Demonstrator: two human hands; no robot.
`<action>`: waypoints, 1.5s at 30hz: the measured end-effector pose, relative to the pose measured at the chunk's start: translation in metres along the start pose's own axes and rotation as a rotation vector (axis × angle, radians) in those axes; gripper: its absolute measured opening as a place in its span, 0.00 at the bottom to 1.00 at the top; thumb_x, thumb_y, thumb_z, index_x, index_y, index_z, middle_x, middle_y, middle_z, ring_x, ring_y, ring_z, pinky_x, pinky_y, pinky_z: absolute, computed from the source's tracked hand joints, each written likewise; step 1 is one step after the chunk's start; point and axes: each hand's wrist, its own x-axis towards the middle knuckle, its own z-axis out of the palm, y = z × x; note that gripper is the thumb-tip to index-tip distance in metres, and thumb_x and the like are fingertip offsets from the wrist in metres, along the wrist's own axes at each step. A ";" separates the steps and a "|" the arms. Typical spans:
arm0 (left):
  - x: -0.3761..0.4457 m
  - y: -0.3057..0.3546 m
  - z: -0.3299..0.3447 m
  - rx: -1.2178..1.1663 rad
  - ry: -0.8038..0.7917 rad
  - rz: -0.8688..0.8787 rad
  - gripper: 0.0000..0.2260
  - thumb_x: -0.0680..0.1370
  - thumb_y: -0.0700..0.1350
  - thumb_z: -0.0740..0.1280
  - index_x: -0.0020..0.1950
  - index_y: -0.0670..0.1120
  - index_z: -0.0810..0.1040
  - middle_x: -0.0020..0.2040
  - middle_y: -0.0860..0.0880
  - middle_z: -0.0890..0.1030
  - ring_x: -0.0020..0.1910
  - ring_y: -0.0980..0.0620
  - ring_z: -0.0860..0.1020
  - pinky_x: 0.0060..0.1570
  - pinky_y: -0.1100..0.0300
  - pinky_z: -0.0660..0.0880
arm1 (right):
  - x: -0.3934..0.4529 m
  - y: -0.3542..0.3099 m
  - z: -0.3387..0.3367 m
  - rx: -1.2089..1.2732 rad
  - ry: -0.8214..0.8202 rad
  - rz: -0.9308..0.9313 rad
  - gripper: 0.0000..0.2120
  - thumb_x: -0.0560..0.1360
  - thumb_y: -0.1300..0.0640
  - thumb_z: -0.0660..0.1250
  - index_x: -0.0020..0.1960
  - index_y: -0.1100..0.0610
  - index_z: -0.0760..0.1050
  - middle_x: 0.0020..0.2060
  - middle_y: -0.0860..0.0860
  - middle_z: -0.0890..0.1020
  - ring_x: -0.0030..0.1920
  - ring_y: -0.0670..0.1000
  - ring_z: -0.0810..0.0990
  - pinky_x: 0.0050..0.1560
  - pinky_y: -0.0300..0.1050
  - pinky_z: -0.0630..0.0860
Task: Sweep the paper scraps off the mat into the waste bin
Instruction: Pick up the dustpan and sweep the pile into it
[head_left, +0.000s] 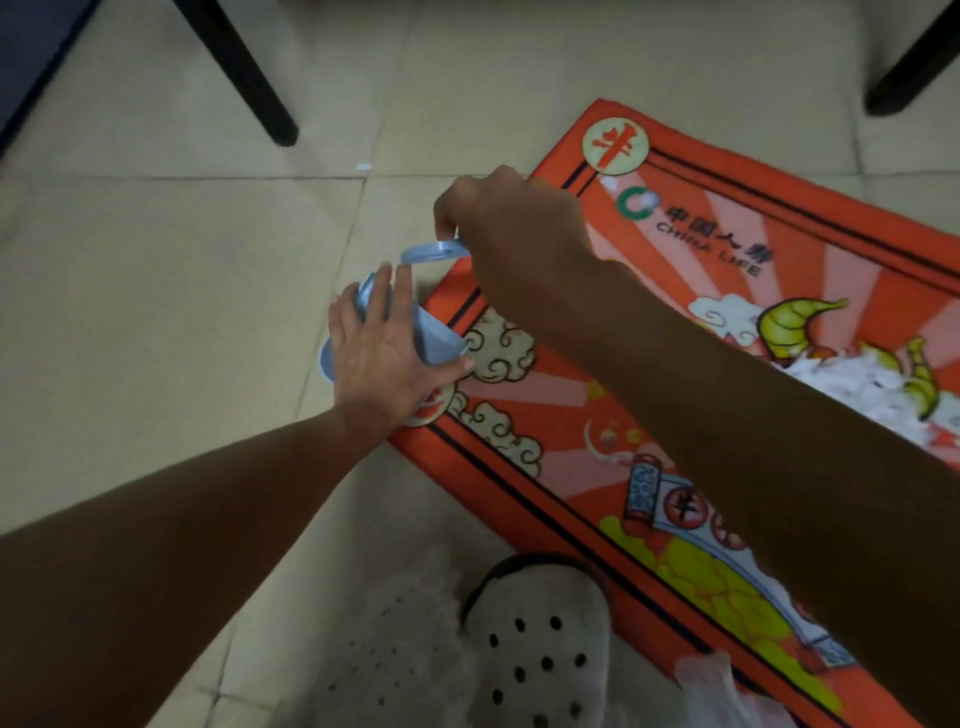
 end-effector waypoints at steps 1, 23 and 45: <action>0.004 0.013 0.003 -0.014 0.009 0.036 0.52 0.66 0.70 0.70 0.80 0.47 0.51 0.79 0.44 0.56 0.75 0.36 0.54 0.75 0.42 0.52 | -0.001 0.012 -0.003 -0.023 0.010 0.025 0.20 0.76 0.67 0.60 0.66 0.53 0.70 0.60 0.55 0.74 0.59 0.60 0.75 0.45 0.46 0.63; 0.008 0.171 0.039 -0.097 -0.212 0.616 0.52 0.65 0.65 0.76 0.79 0.46 0.55 0.78 0.45 0.59 0.75 0.37 0.55 0.71 0.40 0.56 | -0.111 0.157 -0.070 -0.199 -0.036 0.541 0.20 0.76 0.64 0.61 0.67 0.53 0.69 0.62 0.58 0.72 0.60 0.62 0.74 0.52 0.50 0.70; -0.034 0.212 0.056 -0.080 -0.451 0.720 0.68 0.56 0.65 0.80 0.76 0.59 0.30 0.81 0.47 0.43 0.79 0.39 0.48 0.74 0.36 0.50 | -0.193 0.170 -0.075 -0.128 -0.038 0.745 0.22 0.75 0.65 0.62 0.68 0.54 0.68 0.62 0.57 0.72 0.60 0.60 0.75 0.46 0.47 0.67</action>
